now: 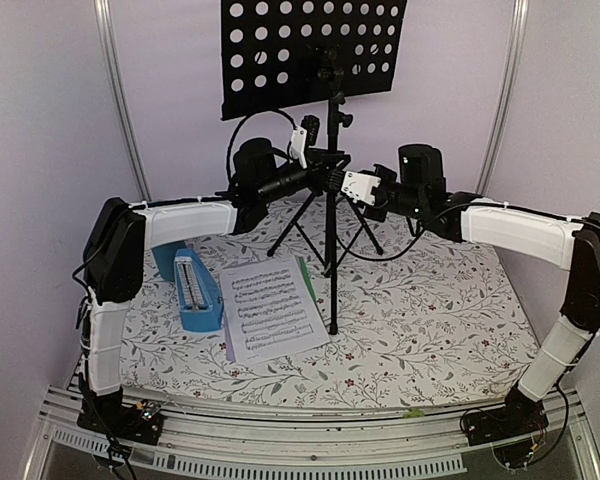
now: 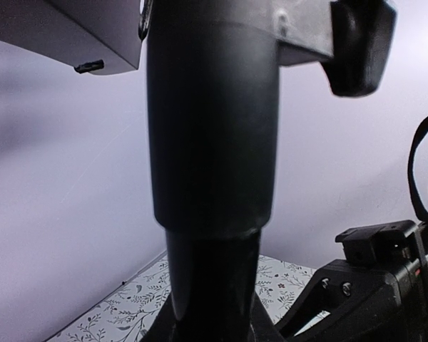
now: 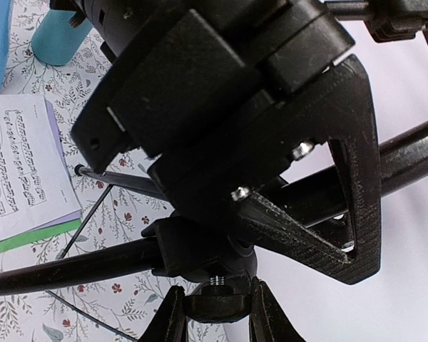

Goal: Set up the instrument practice props
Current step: Screw the knob on the music stand.

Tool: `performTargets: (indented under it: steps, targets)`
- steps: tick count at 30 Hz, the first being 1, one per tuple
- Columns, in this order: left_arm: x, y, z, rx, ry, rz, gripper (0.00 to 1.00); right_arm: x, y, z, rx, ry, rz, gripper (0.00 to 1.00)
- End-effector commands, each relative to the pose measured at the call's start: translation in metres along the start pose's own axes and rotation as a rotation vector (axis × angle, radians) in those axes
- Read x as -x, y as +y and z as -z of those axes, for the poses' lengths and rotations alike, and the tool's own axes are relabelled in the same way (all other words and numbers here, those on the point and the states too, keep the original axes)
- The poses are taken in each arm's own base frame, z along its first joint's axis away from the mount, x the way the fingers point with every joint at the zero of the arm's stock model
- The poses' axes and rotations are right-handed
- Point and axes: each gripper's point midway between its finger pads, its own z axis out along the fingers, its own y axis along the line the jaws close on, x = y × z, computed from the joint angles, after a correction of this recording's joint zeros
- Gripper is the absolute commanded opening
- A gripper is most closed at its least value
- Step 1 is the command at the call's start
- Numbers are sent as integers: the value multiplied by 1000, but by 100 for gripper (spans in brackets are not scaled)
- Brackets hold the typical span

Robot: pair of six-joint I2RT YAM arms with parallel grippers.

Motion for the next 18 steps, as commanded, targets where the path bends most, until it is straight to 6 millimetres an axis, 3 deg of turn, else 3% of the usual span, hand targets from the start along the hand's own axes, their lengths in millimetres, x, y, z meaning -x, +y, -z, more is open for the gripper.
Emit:
performTargets:
  steps: [1,18]
  targets:
    - [-48,-25,-6,-91,119,14,0,34,10,-4,123,-111,-204,0]
    - [-49,-26,-5,-92,121,13,0,36,-18,-2,221,-165,-544,0]
